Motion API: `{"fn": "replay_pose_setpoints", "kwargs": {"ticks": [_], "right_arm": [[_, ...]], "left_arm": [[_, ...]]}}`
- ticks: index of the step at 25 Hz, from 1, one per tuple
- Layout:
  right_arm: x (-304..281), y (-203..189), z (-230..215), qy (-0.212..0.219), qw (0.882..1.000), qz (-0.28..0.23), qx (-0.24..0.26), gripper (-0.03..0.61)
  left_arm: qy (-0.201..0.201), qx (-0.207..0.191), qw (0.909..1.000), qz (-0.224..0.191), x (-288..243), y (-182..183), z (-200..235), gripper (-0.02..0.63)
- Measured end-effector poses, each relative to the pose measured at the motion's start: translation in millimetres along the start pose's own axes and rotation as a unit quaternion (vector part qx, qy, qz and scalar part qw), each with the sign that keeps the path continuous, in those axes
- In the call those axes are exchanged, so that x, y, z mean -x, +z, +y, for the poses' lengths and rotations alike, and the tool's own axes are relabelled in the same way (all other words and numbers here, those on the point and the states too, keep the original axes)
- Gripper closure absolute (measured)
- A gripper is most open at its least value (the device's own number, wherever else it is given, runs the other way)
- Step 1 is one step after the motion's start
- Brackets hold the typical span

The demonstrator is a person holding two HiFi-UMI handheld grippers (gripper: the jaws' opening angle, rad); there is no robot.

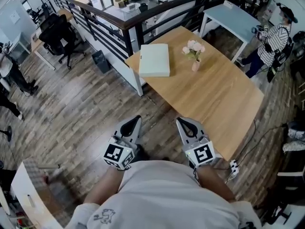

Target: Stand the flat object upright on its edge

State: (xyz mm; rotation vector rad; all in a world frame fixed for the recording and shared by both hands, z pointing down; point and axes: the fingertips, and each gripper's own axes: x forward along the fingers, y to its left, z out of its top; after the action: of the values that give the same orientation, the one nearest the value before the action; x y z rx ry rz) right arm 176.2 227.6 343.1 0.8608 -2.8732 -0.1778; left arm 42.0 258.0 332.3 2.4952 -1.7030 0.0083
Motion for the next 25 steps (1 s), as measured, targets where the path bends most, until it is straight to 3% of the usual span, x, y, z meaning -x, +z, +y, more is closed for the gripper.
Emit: {"fn": "replay_pose_setpoints", "kwargs": {"ticks": [6,10,13,16,19,25], "right_arm": [[-35,-5,6,-0.006,1.000,0.013,-0.009,0.572],[-62,-7,5,-0.032,0.999,0.022,-0.010,0.572],[-90,-5,3,-0.058,0.998,0.025,-0.019,0.441],[-113,-2,8,-0.072,0.997,0.028,-0.023,0.388],[-134,-5,14,-0.081,0.995,0.045,-0.029,0.365],[-158,-10,31,-0.098,0.992,0.066,-0.051,0.339]], "left_arm": [[0.004,-0.010,0.9999,0.004,-1,-6,35,0.607],[-0.001,-0.010,0.9999,0.002,-3,-7,68,0.601],[-0.014,-0.005,0.9999,0.000,-5,-4,98,0.509],[-0.030,-0.003,0.9995,0.006,-4,-3,125,0.458],[-0.034,0.002,0.9993,0.012,-2,-5,149,0.426],[-0.048,0.013,0.9986,0.019,7,-11,181,0.420]]}}
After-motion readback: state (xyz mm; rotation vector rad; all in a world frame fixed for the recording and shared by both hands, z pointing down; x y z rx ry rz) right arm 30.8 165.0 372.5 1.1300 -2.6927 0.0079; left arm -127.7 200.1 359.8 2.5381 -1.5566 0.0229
